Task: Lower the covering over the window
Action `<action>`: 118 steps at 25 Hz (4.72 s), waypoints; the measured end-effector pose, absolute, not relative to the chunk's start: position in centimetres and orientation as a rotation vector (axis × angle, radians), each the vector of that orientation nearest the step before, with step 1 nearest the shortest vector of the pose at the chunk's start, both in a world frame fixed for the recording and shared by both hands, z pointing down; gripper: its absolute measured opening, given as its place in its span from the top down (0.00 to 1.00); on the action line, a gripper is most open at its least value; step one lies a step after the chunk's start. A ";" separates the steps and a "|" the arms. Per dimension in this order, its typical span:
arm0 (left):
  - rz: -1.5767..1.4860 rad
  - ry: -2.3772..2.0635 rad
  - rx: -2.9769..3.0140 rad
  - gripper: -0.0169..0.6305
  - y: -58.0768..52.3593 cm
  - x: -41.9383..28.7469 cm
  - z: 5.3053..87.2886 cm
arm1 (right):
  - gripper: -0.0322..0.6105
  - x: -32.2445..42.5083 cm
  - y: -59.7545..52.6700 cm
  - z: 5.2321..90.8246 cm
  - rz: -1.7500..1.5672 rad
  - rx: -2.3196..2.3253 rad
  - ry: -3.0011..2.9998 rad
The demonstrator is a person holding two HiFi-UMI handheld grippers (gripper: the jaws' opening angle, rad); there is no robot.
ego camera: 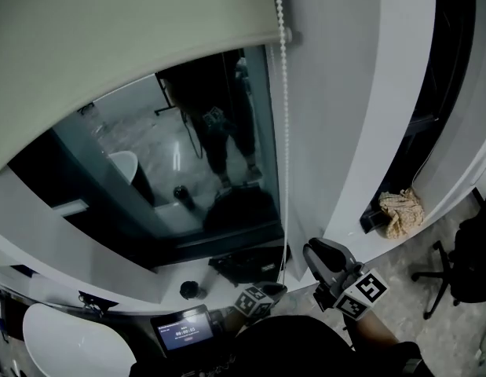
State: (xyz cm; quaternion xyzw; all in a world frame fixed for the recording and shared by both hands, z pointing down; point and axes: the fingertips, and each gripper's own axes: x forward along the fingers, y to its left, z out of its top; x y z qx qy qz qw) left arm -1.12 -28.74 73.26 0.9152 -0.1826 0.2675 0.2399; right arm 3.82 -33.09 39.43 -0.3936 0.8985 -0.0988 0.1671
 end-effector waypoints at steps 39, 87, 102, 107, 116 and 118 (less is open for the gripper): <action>-0.187 -0.328 2.853 0.74 -32.0 -15.0 41.9 | 0.94 -0.4 -34.6 52.0 -0.371 -1.248 2.936; -0.580 -0.252 3.075 0.77 -34.9 1.8 25.5 | 0.94 -2.3 -29.2 70.1 -1.013 -1.193 3.233; -0.327 -0.445 3.111 0.96 -37.4 2.9 29.1 | 0.92 1.2 -26.3 73.7 -1.253 -1.307 3.240; -0.197 -0.490 2.974 0.96 -39.7 2.1 36.6 | 0.80 3.4 -28.9 70.3 -1.084 -1.397 3.005; 0.233 -0.556 2.759 0.96 -39.1 1.6 53.7 | 0.80 2.9 -31.7 50.4 -0.511 -1.338 2.783; 0.263 -0.527 2.700 0.96 -38.2 1.9 56.1 | 0.80 2.4 -32.5 45.5 -0.397 -1.336 2.729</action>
